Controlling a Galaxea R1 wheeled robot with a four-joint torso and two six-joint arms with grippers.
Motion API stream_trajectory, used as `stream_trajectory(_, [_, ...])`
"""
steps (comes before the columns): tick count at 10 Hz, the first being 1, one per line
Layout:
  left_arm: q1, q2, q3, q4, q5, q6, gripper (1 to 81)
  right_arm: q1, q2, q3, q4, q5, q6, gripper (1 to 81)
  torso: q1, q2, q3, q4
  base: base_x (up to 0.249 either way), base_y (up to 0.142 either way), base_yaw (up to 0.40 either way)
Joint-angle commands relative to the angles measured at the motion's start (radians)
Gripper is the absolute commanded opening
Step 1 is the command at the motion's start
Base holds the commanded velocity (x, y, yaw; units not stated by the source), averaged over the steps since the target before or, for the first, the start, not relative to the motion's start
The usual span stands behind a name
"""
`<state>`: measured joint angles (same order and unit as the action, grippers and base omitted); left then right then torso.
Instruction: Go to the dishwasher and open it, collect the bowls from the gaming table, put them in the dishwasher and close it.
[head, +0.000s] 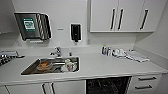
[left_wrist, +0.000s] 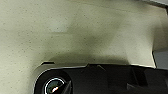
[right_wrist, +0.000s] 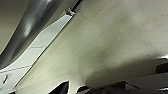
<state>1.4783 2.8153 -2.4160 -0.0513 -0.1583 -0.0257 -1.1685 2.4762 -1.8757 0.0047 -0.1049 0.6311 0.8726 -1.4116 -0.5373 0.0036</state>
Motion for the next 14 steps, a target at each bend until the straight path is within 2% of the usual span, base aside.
stream_trajectory(1, [-0.051, -0.006, 0.003, 0.004, 0.039, 0.003, 81.1, 0.079, -0.026, -0.002, -0.034, -0.038, -0.002, 81.1, 0.0, 0.0, 0.0, 0.0, 0.0, 0.0, 0.0])
stream_trajectory(5, [-0.051, -0.005, 0.001, 0.004, 0.034, 0.004, 81.1, 0.006, 0.028, -0.112, -0.152, -0.029, -0.002, 81.1, 0.0, 0.0, 0.0, 0.0, 0.0, 0.0, 0.0])
stream_trajectory(12, [-0.052, -0.002, 0.0, 0.008, 0.037, 0.006, 81.1, -0.053, 0.086, -0.207, -0.23, -0.009, -0.002, 81.1, 0.0, 0.0, 0.0, 0.0, -0.088, 0.0, 0.0])
stream_trajectory(14, [-0.052, 0.003, 0.0, 0.008, 0.034, 0.006, 81.1, -0.082, 0.12, -0.268, -0.288, 0.011, -0.002, 81.1, -0.001, 0.0, 0.0, 0.0, 0.0, 0.0, 0.0])
